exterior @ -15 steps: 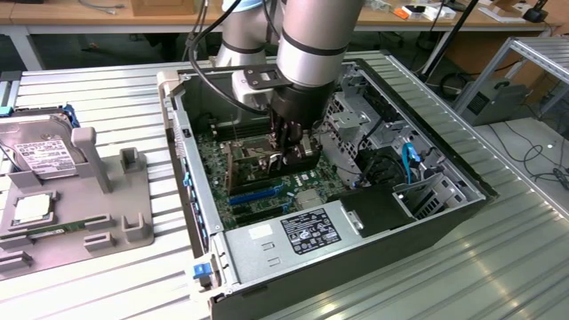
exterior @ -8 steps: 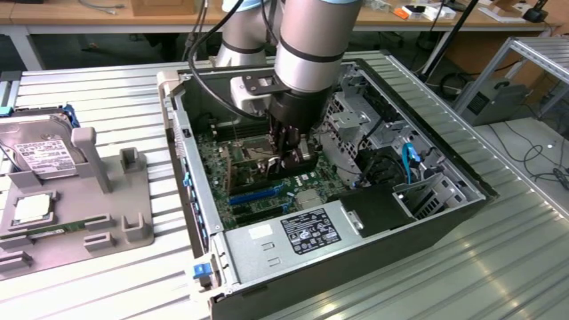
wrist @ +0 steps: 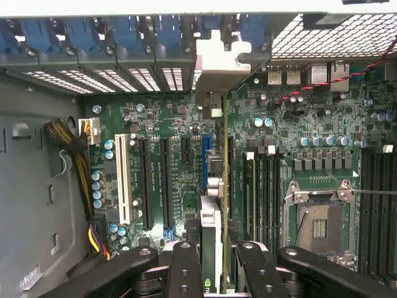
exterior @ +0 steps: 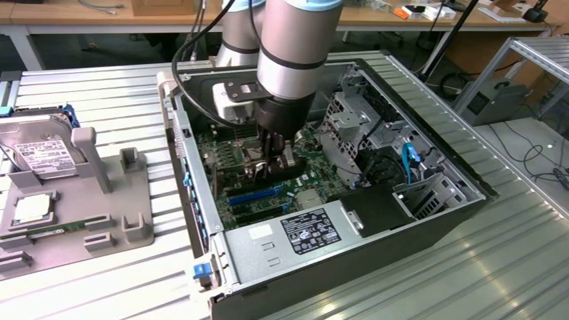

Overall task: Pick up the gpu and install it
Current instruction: 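Insert the gpu into the slot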

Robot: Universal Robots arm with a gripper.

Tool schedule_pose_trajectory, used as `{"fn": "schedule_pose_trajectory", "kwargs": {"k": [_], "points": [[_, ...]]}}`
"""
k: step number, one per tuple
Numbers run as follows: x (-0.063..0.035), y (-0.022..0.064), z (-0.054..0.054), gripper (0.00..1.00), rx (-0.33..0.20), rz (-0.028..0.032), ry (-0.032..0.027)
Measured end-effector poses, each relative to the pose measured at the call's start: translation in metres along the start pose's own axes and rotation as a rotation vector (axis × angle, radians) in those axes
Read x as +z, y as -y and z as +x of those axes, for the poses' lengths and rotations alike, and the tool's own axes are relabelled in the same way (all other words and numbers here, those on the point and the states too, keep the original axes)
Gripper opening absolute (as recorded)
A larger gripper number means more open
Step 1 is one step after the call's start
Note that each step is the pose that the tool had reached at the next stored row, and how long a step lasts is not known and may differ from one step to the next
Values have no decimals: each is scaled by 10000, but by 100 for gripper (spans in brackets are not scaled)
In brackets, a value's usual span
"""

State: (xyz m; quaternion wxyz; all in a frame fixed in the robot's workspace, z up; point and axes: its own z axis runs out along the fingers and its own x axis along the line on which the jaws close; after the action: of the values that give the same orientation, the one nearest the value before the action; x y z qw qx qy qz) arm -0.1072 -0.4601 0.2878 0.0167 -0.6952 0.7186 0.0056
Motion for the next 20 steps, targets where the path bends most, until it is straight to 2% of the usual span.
{"fn": "schedule_pose_trajectory", "kwargs": {"k": [6, 7, 9, 10, 11, 18, 20], "points": [[33, -63, 3, 27, 0, 1, 3], [43, -72, 3, 27, 0, 1, -18], [49, -74, 3, 27, -2, 7, -203], [51, -73, 1, 27, -6, 13, -376], [53, -74, -6, 27, -7, 15, -433], [62, -77, -80, 27, -7, 15, -434], [72, -101, -80, 27, -6, 15, -437]]}}
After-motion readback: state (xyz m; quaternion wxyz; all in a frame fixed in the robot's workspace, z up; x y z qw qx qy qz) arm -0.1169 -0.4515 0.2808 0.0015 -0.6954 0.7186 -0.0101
